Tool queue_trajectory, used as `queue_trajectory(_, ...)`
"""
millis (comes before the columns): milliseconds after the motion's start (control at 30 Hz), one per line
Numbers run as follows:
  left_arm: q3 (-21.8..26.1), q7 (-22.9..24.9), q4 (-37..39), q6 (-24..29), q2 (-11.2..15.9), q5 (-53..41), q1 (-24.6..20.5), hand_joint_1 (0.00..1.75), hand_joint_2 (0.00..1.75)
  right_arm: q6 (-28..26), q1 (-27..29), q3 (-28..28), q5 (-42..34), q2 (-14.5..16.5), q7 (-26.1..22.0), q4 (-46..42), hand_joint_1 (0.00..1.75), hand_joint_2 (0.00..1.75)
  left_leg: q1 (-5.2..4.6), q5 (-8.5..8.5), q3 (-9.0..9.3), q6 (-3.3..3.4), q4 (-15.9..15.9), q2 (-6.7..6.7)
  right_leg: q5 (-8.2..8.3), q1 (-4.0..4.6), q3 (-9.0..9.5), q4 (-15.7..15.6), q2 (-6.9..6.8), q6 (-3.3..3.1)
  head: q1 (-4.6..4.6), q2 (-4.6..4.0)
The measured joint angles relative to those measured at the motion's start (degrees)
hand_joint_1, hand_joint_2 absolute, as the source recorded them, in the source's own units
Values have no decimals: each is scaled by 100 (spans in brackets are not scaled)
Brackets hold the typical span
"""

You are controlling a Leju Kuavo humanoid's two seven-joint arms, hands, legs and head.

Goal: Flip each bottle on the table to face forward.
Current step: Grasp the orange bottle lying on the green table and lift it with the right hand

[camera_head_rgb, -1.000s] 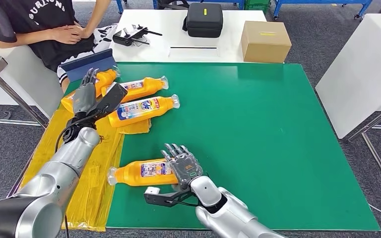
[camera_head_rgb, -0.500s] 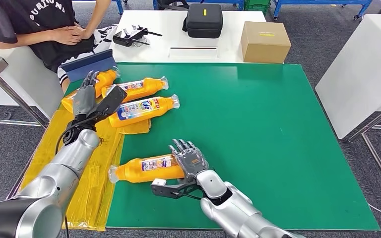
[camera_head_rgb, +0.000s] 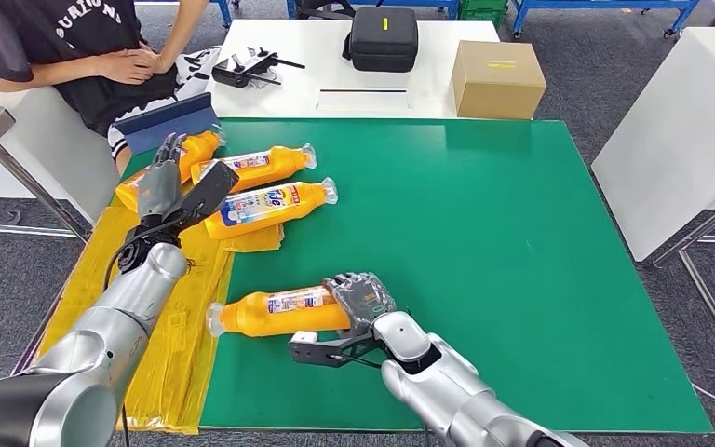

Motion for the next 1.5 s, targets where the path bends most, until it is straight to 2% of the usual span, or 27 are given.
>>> queue_trajectory(733, 0, -15, 0, 7, 0, 47, 10, 0, 175, -74, -38, -7, -98, -1, -102, 41, 175, 175, 0, 0, -3, 0, 0, -1, 0, 0, 0, -1, 0, 0, 1, 0)
queue_trajectory(900, 40, -300, -20, -63, 22, 393, 66, 0, 175, -676, 181, -200, -341, -55, -155, -284, 175, 175, 1, 0, -15, 1, 0, -4, 0, -2, -3, -1, -3, 0, 2, 0)
queue_trajectory(1133, 304, -1087, -405, -715, 37, 1555, 371, 0, 175, -1747, 794, -947, -1004, -258, -641, -1626, 175, 175, 8, 1, -52, 0, 2, 0, 1, -16, -36, 1, 3, 0, 1, 0)
queue_trajectory(1300, 336, -1083, -741, -1001, 25, 2016, 437, 0, 175, -2517, 1049, -1491, -1152, -287, -916, -2226, 175, 175, 8, 0, -70, 0, 1, 0, 1, -15, -50, 0, 2, 0, 1, 0)
queue_trajectory(1500, 337, -1220, -815, -1520, -11, 2737, 389, 0, 175, -2928, 1189, -1878, -1286, -264, -1173, -2372, 175, 175, 8, 0, -71, 0, 1, 0, 1, -15, -52, -1, 2, 0, 1, 0)
